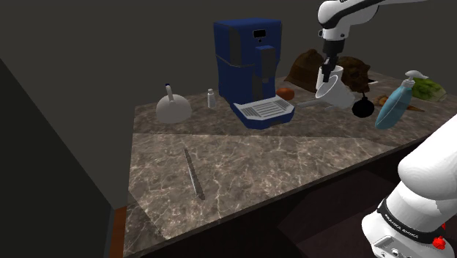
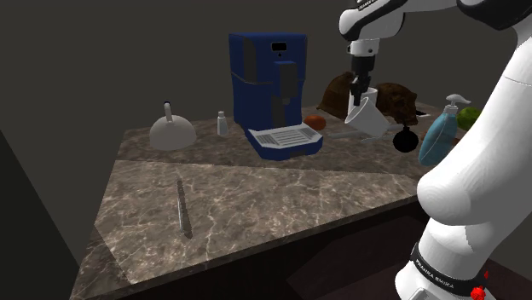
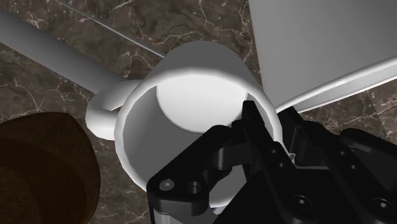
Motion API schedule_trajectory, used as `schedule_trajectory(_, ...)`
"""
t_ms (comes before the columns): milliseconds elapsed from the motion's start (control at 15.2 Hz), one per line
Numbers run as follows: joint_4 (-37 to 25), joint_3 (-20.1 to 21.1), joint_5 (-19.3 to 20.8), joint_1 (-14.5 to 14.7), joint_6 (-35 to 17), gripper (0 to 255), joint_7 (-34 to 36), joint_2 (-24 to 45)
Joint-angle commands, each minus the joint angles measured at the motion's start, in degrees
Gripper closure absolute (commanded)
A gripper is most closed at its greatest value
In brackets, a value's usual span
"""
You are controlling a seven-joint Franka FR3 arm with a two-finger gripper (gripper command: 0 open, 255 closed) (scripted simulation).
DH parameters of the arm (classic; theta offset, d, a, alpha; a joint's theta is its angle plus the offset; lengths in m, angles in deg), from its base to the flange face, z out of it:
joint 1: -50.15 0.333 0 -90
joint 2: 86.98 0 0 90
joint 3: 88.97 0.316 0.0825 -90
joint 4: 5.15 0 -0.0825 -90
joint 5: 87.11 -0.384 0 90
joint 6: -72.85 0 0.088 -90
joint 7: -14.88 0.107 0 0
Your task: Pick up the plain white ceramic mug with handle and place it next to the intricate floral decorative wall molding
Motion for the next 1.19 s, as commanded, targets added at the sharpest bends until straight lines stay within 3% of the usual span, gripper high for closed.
schedule_trajectory(0,1.3,0.0,0.0,0.0,-1.7,255,0.0,0.3)
schedule_trajectory(1122,10.0,-0.3,-0.5,-0.2,-14.4,255,0.1,4.5)
